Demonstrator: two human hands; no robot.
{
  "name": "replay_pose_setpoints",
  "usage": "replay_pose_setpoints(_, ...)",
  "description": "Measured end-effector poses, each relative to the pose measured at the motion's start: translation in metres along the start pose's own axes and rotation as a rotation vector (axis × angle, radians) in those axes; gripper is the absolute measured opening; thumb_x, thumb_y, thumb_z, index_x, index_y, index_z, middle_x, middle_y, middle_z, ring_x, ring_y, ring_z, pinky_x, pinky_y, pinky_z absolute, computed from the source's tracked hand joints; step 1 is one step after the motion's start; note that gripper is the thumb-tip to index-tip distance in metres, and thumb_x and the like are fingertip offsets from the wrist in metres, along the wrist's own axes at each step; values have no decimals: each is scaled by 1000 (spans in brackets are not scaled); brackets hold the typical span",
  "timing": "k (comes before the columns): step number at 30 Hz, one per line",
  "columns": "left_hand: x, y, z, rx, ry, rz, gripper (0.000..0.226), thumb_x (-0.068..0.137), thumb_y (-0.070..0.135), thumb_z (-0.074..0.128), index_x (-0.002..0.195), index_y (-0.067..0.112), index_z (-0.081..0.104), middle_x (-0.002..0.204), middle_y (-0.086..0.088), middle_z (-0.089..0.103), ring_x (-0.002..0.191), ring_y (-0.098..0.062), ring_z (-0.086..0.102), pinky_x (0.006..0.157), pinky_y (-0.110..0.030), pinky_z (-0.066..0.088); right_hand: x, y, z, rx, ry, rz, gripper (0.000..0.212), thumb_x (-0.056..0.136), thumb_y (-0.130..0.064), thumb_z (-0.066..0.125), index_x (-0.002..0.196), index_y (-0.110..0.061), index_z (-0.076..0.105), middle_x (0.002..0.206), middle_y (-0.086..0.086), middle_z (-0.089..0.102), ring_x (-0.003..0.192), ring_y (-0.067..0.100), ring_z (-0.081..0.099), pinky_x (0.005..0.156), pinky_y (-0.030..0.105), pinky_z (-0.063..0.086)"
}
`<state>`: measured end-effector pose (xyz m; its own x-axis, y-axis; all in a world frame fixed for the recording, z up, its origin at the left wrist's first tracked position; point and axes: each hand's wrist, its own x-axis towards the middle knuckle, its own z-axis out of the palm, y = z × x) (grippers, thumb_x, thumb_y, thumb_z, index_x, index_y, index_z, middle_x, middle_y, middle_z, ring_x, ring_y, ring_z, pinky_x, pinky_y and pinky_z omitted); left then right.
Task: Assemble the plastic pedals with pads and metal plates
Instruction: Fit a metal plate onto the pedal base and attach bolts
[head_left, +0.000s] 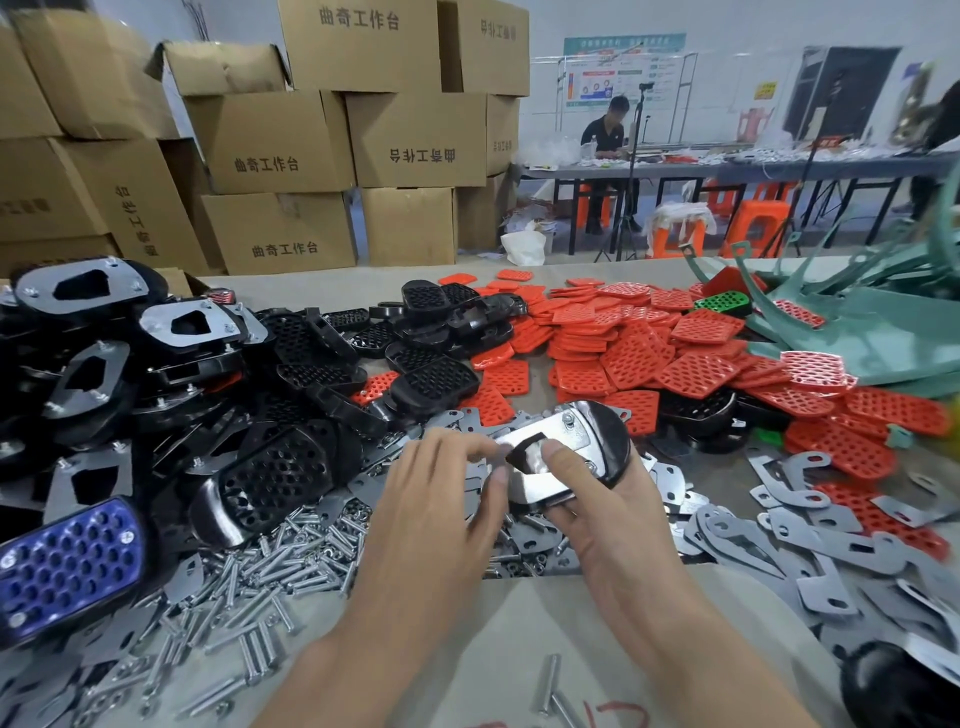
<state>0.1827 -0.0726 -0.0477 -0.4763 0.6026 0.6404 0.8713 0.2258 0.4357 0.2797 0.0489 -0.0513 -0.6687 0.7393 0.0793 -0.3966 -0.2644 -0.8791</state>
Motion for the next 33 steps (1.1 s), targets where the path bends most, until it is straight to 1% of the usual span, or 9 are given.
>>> replay_pose_setpoints(3, 3, -2, 0, 96, -55, -36, 29, 102, 48, 42, 97, 27, 61, 97, 15, 58, 93, -11, 53, 85, -30, 43, 0, 1, 0, -23, -1, -3, 28, 94, -8, 70, 121, -9, 62, 109, 15, 76, 101, 33, 75, 84, 41, 62)
replay_pose_setpoints(7, -1, -2, 3, 87, -58, 127, 18, 94, 9, 52, 103, 22, 62, 105, 9, 57, 98, -15, 55, 85, -30, 43, 0, 3, -1, -60, 1, -19, 25, 94, -10, 71, 118, -16, 64, 108, 12, 77, 102, 32, 75, 85, 42, 61)
replay_pose_setpoints(12, 2, -2, 1, 51, -33, -82, 25, 99, 54, 44, 96, 32, 55, 93, 22, 53, 91, -5, 51, 81, -24, 39, 0, 2, -2, -91, -29, -43, 35, 85, -26, 77, 119, -25, 66, 112, 6, 77, 105, 28, 75, 97, 49, 54)
replay_pose_setpoints(15, 2, -3, 2, 107, -49, -67, 29, 96, 55, 43, 87, 30, 55, 84, 20, 57, 83, -8, 53, 77, -28, 39, 0, 3, -2, -127, -26, -68, 34, 82, -31, 77, 114, -30, 67, 113, 6, 77, 107, 29, 74, 101, 54, 54)
replay_pose_setpoints(21, 2, 1, -1, 105, -75, -66, 25, 97, 51, 43, 87, 31, 55, 82, 19, 56, 80, -4, 54, 68, -27, 46, -3, 1, 1, -252, 23, -147, 28, 91, -26, 77, 111, -43, 65, 110, -9, 76, 108, 18, 71, 99, 46, 54)
replay_pose_setpoints(23, 3, 2, -2, 13, -102, -173, 22, 95, 53, 46, 84, 35, 54, 79, 20, 57, 81, -1, 54, 66, -23, 43, -5, -1, 2, -269, 17, -184, 30, 93, -22, 75, 114, -41, 64, 111, -11, 75, 107, 13, 71, 100, 40, 54)
replay_pose_setpoints(26, 9, 7, -2, -228, -142, -383, 27, 95, 51, 52, 80, 32, 62, 73, 23, 63, 65, 1, 57, 55, -15, 39, -10, -6, 8, -296, -9, -270, 32, 94, -12, 73, 111, -37, 64, 101, -12, 76, 95, 4, 72, 81, 14, 53)
replay_pose_setpoints(30, 18, 12, -4, -443, -193, -578, 39, 95, 47, 55, 80, 13, 68, 61, 9, 54, 49, -5, 43, 47, -15, 32, -15, -8, 12, -293, -38, -317, 28, 95, -2, 69, 113, -20, 60, 92, -10, 76, 85, 3, 72, 73, 7, 50)
replay_pose_setpoints(33, 12, 13, -5, -171, -150, -356, 22, 97, 39, 58, 84, 24, 65, 74, 15, 63, 65, 0, 54, 58, -15, 40, -17, -10, 14, -317, -37, -326, 29, 95, -4, 70, 112, -25, 61, 96, -9, 75, 91, 5, 71, 76, 8, 49)
